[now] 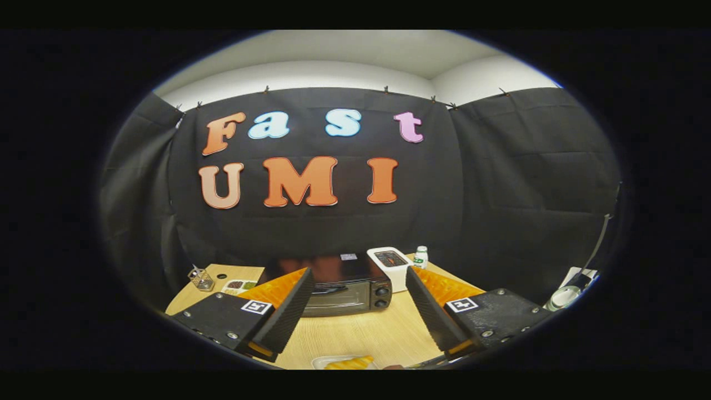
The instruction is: Open the toaster oven, put the food inside, and close the toaster oven door.
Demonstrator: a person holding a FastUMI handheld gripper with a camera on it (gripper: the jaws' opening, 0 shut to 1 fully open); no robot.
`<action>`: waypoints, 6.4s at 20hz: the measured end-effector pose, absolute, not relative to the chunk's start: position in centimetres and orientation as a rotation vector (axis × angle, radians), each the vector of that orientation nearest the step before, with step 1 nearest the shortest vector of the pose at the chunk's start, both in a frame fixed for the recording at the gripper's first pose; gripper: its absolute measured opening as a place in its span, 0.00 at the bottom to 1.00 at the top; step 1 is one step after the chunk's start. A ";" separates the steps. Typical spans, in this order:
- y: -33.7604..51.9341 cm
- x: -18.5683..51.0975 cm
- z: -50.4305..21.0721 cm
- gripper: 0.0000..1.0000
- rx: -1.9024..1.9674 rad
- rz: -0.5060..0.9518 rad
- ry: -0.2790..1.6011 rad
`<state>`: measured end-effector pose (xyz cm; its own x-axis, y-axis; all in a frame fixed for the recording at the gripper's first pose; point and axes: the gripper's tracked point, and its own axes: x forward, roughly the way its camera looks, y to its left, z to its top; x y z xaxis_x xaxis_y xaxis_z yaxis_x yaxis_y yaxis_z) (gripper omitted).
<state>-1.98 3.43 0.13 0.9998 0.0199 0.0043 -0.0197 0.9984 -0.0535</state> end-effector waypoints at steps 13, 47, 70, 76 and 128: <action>4.0 -2.6 -1.2 0.98 -0.086 0.000 0.003; 13.7 15.9 -15.7 1.00 -0.223 0.161 0.349; 10.8 6.3 -21.8 0.99 -0.146 0.214 0.501; 9.8 3.9 -25.6 0.99 -0.149 0.214 0.578; 5.6 -11.4 -38.0 0.99 0.059 -0.208 0.955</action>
<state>-11.37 5.57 -37.99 0.5597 -0.1499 -0.8150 0.2021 0.9785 -0.0412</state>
